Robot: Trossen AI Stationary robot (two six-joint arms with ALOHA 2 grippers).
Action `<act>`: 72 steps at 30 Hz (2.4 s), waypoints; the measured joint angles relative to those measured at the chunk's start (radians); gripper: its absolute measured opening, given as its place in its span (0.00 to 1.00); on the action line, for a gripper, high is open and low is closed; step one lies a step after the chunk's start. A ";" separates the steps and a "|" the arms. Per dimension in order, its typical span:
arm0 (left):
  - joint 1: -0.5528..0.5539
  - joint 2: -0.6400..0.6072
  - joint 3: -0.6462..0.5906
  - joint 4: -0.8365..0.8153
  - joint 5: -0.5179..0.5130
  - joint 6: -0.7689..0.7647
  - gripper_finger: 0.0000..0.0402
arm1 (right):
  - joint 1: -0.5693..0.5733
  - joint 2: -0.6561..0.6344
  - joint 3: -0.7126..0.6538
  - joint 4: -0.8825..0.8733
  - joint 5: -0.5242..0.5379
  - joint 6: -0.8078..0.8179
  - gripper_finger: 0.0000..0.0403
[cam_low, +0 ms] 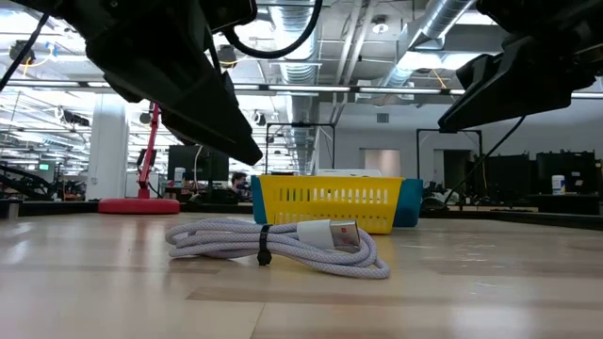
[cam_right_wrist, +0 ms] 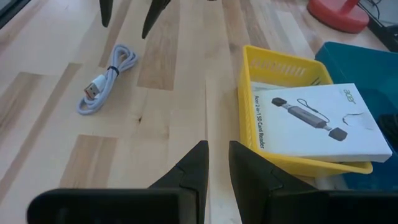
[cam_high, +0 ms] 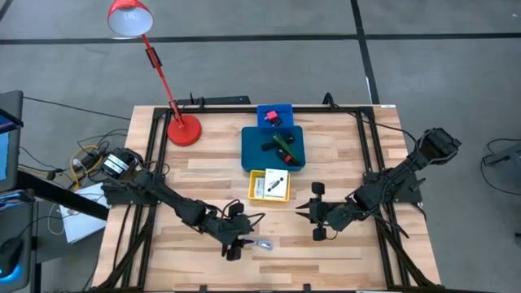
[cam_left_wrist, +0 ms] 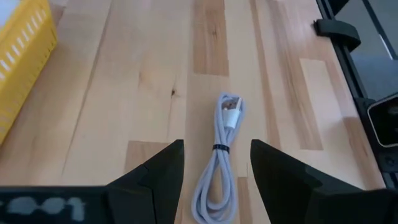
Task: Pick and place items into bin
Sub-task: Put the purple charger cable into the bottom blue basket
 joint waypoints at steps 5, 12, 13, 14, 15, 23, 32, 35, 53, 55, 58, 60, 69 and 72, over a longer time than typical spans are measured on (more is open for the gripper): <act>0.000 0.000 0.000 -0.001 -0.026 -0.022 0.44 | 0.000 0.000 0.000 0.000 0.000 0.000 0.15; 0.000 0.091 0.021 0.028 0.006 -0.036 0.44 | 0.000 0.000 0.000 -0.003 0.000 0.000 0.15; 0.000 0.115 0.034 0.027 0.022 -0.032 0.44 | 0.000 0.000 0.000 -0.004 0.000 0.000 0.15; 0.000 0.138 0.053 0.027 0.039 -0.023 0.44 | 0.000 0.000 0.000 -0.004 0.000 0.001 0.15; 0.000 0.159 0.072 0.026 0.053 -0.011 0.44 | 0.000 0.000 0.000 -0.004 0.000 0.001 0.15; 0.007 0.297 0.236 -0.096 0.102 0.020 0.44 | 0.000 0.000 0.000 -0.004 0.000 0.001 0.15; 0.012 0.320 0.291 -0.136 0.154 0.100 0.32 | 0.000 0.000 0.000 -0.004 0.000 0.002 0.15; 0.010 0.324 0.326 -0.189 0.156 0.146 0.21 | 0.000 0.000 0.000 -0.004 0.000 0.002 0.15; -0.004 0.330 0.780 -1.016 -0.185 0.436 0.05 | 0.000 0.000 0.000 -0.007 0.000 0.000 0.15; 0.002 0.329 0.844 -1.106 -0.269 0.475 0.05 | 0.000 0.000 0.000 -0.008 0.000 0.000 0.15; 0.023 0.327 0.922 -1.205 -0.373 0.521 0.09 | 0.000 0.000 0.000 -0.007 0.000 0.000 0.15; 0.048 0.327 0.963 -1.259 -0.409 0.554 0.11 | 0.000 0.000 0.000 -0.007 0.000 0.000 0.15; 0.244 0.326 0.998 -1.299 -0.417 0.687 0.05 | 0.001 0.000 0.000 -0.007 0.000 0.001 0.15; 0.328 0.326 0.998 -1.302 -0.417 0.711 0.07 | 0.001 0.000 0.000 -0.007 0.000 0.001 0.15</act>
